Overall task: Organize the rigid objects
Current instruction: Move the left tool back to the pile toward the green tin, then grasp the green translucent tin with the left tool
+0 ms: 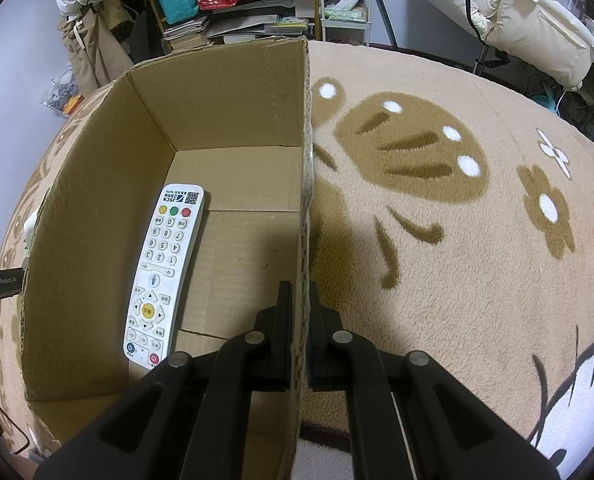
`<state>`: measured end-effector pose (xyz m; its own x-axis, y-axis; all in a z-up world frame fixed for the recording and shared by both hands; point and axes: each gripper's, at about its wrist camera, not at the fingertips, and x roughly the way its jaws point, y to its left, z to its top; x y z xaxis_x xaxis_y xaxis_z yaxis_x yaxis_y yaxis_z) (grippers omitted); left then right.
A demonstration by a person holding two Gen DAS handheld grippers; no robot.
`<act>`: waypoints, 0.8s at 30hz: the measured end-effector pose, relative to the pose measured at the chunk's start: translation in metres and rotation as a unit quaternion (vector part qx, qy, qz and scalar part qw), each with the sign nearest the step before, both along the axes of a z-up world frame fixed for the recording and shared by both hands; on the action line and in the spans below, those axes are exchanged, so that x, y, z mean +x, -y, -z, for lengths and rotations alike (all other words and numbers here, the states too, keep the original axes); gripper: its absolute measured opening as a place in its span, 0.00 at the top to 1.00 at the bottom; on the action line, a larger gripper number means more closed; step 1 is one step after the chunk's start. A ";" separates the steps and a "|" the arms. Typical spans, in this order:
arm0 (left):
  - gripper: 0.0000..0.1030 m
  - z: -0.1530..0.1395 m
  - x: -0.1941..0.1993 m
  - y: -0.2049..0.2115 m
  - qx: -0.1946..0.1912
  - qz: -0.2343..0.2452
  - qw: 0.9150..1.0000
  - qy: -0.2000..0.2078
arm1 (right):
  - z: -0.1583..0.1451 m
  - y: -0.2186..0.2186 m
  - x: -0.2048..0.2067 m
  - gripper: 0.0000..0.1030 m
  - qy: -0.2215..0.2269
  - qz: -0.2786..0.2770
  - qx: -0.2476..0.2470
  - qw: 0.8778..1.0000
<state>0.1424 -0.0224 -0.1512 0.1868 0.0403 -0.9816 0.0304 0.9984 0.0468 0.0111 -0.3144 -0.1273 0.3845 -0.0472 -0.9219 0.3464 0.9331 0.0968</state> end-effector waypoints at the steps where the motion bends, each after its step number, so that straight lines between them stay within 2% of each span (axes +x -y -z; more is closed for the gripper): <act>1: 0.75 -0.002 -0.001 0.001 0.002 0.000 1.000 0.005 | 0.000 -0.001 0.000 0.94 0.000 0.000 0.000 1.000; 9: 0.75 -0.037 -0.008 0.016 0.004 0.013 0.998 0.068 | 0.000 0.000 0.000 0.94 0.000 0.000 -0.001 1.000; 13: 0.75 -0.065 -0.019 0.035 0.035 0.042 0.991 0.118 | 0.000 -0.002 -0.001 0.94 0.000 0.000 0.000 1.000; 24: 0.75 -0.125 -0.045 0.072 -0.014 0.111 0.976 0.188 | 0.000 0.000 0.000 0.94 -0.001 0.000 -0.001 1.000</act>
<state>0.0978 -0.0945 -0.0261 0.5359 -0.0671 -0.8416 0.2314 0.9704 0.0699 0.0109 -0.3143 -0.1271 0.3831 -0.0488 -0.9224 0.3468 0.9331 0.0947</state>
